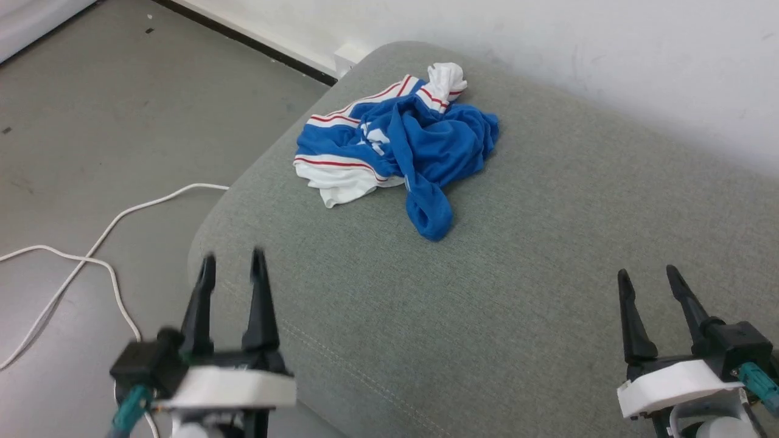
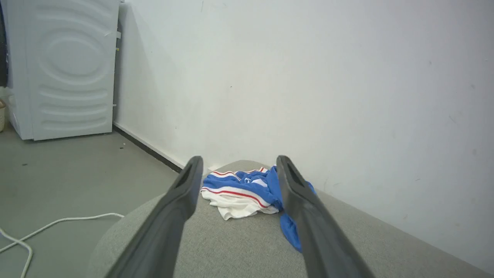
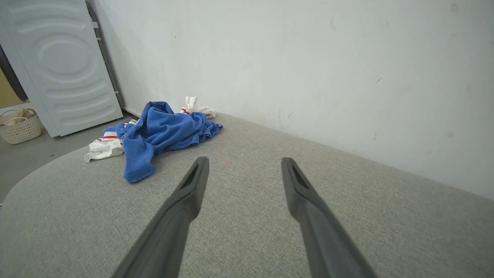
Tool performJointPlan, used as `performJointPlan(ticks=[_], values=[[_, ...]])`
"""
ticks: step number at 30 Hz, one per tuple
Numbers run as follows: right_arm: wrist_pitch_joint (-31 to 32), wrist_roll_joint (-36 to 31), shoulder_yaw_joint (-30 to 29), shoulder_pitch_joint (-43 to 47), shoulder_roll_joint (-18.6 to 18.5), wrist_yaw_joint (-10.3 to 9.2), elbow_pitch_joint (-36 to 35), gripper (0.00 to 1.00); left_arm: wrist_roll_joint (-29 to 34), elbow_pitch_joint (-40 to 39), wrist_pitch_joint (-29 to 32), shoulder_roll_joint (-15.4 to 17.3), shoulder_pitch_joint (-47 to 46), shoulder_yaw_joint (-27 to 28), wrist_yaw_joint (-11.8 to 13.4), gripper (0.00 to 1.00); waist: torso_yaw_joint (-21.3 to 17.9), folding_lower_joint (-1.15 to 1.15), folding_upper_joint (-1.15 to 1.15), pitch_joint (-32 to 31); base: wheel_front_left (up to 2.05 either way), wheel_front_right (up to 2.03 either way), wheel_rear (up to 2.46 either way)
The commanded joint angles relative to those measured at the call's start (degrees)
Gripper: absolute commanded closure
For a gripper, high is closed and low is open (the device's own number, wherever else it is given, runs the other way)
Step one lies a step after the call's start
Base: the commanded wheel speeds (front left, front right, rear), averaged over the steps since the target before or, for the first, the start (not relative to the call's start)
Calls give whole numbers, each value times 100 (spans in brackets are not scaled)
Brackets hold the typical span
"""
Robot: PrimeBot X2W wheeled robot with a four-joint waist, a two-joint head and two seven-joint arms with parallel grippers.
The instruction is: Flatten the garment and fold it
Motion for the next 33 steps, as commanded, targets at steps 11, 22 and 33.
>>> performJointPlan(ticks=[11,22,33], values=[[774,-403,-82,-493,15,-12,-1262,0,348,-695,1468,667,-2822,-52,-227,0,-510,0,0,990,0,0,0],[1680,-479,295,-808,-415,-12,-2644,0,-116,1151,3085,1417,-5030,216,-627,0,-1108,0,0,2245,0,0,0],[2260,-347,363,-1096,-821,-12,-3720,0,-713,2304,4378,1651,-5603,145,-877,0,-1739,0,0,2997,0,0,0]])
